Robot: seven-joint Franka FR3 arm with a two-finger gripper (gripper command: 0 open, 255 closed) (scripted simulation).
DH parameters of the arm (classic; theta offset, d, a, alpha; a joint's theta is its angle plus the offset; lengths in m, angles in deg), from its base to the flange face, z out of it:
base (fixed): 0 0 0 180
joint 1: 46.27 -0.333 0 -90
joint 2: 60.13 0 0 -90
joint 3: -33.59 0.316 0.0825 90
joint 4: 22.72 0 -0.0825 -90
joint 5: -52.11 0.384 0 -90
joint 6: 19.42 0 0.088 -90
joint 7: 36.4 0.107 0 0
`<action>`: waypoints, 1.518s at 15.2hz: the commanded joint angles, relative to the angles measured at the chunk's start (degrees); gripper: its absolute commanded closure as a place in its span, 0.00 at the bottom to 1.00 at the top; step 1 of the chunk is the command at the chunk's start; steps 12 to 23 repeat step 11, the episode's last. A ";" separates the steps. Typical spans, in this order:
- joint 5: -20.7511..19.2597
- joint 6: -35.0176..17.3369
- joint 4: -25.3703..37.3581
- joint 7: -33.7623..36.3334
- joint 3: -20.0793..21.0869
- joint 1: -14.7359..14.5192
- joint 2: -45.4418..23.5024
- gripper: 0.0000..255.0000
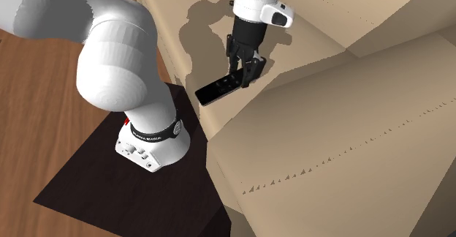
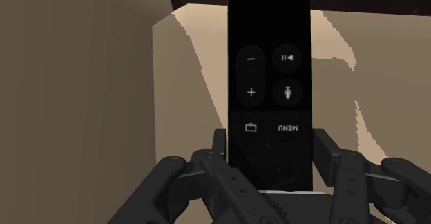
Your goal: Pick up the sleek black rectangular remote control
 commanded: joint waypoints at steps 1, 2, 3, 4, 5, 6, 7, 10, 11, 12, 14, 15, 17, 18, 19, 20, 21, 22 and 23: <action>-0.33 2.31 1.03 -0.01 -0.39 0.03 1.23 1.00; -0.51 3.39 1.55 -0.04 -0.61 0.07 1.81 1.00; -0.69 4.45 2.07 -0.07 -0.82 0.11 2.35 1.00; -0.87 5.49 2.61 -0.10 -1.02 0.15 2.86 1.00; -1.05 6.52 3.16 -0.12 -1.22 0.20 3.35 1.00; -1.22 7.52 3.72 -0.15 -1.42 0.25 3.80 1.00; -1.40 8.51 4.30 -0.18 -1.61 0.30 4.22 1.00; -1.77 10.59 5.58 -0.23 -2.03 0.42 5.02 1.00; -1.77 10.59 5.58 -0.23 -2.03 0.42 5.03 1.00; -1.77 10.59 5.58 -0.23 -2.03 0.42 5.03 1.00; -1.77 10.59 5.58 -0.23 -2.03 0.42 5.03 1.00; -1.77 10.59 5.58 -0.23 -2.03 0.42 5.03 1.00; -1.77 10.59 5.58 -0.23 -2.03 0.42 5.03 1.00; -1.77 10.59 5.58 -0.23 -2.03 0.42 5.03 1.00; -1.77 10.59 5.58 -0.23 -2.03 0.42 5.03 1.00; -1.77 10.59 5.58 -0.23 -2.03 0.42 5.03 1.00; -1.77 10.59 5.58 -0.23 -2.03 0.42 5.03 1.00; -1.77 10.59 5.58 -0.23 -2.03 0.42 5.03 1.00; -1.77 10.59 5.58 -0.23 -2.03 0.42 5.03 1.00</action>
